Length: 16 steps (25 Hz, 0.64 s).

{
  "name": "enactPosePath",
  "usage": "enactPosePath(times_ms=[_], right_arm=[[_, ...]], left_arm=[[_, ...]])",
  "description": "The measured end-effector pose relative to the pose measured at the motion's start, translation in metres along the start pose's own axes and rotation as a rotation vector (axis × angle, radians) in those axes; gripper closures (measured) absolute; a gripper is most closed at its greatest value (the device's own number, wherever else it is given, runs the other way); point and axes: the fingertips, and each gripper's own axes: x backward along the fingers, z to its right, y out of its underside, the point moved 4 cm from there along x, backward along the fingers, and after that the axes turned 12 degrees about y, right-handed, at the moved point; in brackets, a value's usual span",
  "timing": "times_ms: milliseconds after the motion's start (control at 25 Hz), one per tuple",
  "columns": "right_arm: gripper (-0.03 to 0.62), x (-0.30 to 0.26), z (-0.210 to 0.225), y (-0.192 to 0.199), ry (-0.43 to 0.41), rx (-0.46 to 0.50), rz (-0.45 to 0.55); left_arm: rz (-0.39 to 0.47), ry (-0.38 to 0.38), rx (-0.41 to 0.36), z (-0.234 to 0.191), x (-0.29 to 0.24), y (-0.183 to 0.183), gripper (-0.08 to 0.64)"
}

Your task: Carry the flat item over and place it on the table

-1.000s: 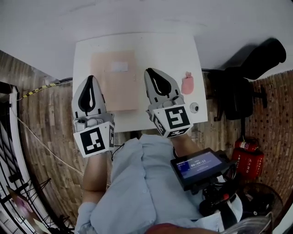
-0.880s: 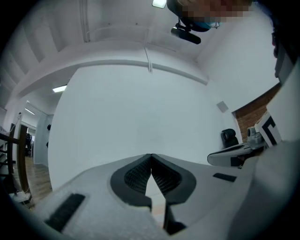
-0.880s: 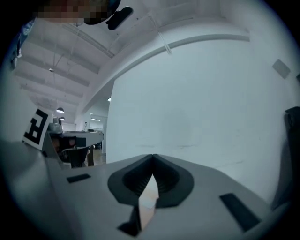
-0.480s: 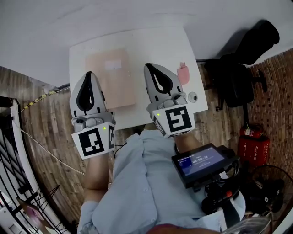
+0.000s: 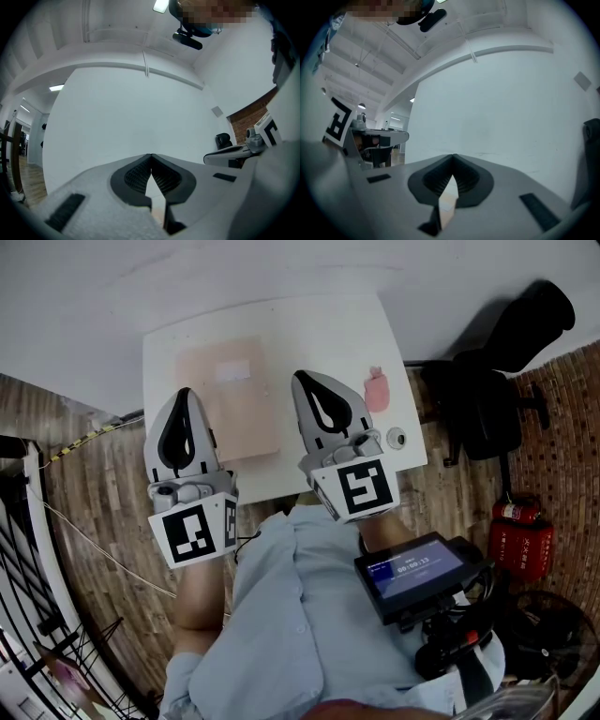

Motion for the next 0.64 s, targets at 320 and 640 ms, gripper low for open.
enactPosePath(times_ms=[320, 640], right_arm=[[0.589, -0.001, 0.005, 0.005, -0.008, -0.010, -0.002], [0.589, 0.000, 0.016, 0.008, -0.006, -0.014, -0.006]], left_arm=[[-0.010, -0.003, -0.006, 0.007, -0.004, 0.003, 0.551], [-0.016, -0.004, -0.008, 0.015, -0.011, 0.005, 0.551]])
